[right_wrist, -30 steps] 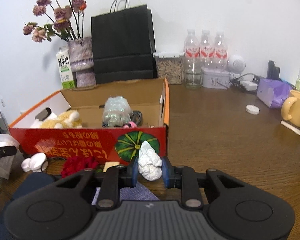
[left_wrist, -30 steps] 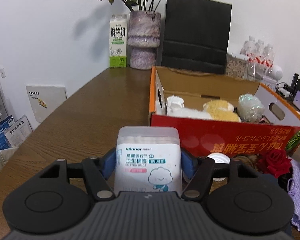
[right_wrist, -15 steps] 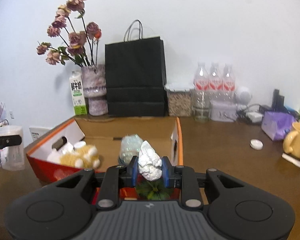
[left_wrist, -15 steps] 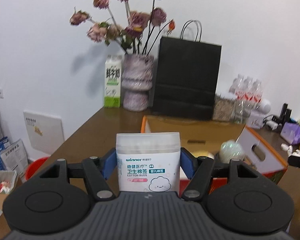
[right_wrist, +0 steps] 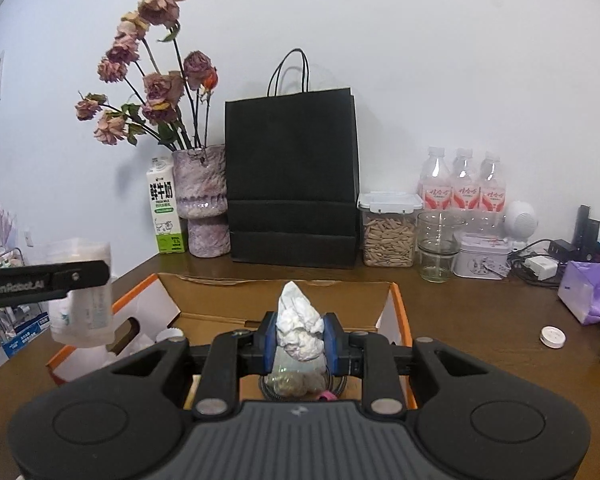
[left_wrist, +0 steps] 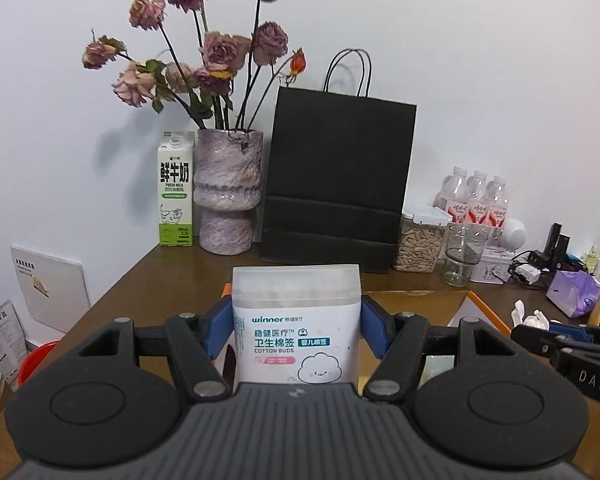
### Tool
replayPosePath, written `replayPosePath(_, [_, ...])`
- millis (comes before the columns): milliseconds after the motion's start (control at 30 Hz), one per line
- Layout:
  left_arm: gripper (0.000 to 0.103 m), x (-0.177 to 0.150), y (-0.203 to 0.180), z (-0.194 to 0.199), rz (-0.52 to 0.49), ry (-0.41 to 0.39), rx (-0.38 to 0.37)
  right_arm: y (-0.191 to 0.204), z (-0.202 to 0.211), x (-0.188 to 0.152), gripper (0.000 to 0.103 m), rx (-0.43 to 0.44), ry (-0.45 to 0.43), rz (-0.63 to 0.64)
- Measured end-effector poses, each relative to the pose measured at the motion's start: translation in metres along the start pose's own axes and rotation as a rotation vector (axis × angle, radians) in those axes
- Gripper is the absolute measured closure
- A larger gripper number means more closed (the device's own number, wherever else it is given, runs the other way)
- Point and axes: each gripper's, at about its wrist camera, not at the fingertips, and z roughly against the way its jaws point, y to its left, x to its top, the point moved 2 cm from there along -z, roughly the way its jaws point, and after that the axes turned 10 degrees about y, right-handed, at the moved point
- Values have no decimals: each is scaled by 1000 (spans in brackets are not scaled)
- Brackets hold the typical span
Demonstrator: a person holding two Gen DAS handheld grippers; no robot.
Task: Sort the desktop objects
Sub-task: 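Carry cotton-buds box and tissue into the box and open both tools, then raise both open tools out of the box toward the table items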
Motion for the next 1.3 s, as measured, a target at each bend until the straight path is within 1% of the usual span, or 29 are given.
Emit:
replayPosePath(133, [37,9,-5,-26,-3,33,9,-4,-23,5,80,-2,16,-9])
replayPosePath(233, [37,8,-8,-47,-13,73,16,-8,-38,4,80,0,33,-14])
replayPosePath(300, [37,4,-8,-62,-25,123,17,-12,-49,0,80,6,57,-24])
replayPosePath(400, [37,-2,-2,-82,-7,190,17,-16,-61,-7,80,6,91,-30])
replayPosePath(500, [37,-4,-1,-87,-15,193,38,-17,-66,-11,80,0,101,-24])
replayPosePath(700, [36,-5,-2,-92,-21,195,32,-14,-67,-14,79,-9,101,-6])
replayPosePath(733, [36,-4,-3,-93,-22,195,31,-13,-67,-15,76,-14,100,-3])
replayPosePath(800, [22,-3,-5,-92,-22,187,29,-11,-67,-16,50,-29,96,5])
replayPosePath(833, [8,-2,-6,-91,-22,177,34,-10,-66,-16,25,-37,90,9])
replayPosePath(867, [0,-1,-6,-89,-26,158,46,-9,-64,-17,7,-46,76,13])
replayPosePath(900, [0,0,-7,-86,-33,137,57,-8,-61,-17,4,-55,62,15])
replayPosePath(1000, [0,-1,-12,-80,-60,100,90,-8,-58,-16,1,-55,51,15])
replayPosePath(1067, [0,-1,-14,-80,-67,99,101,-8,-57,-15,0,-49,51,12])
replayPosePath(1300, [0,-1,-13,-78,-62,95,100,-7,-56,-14,0,-49,52,17])
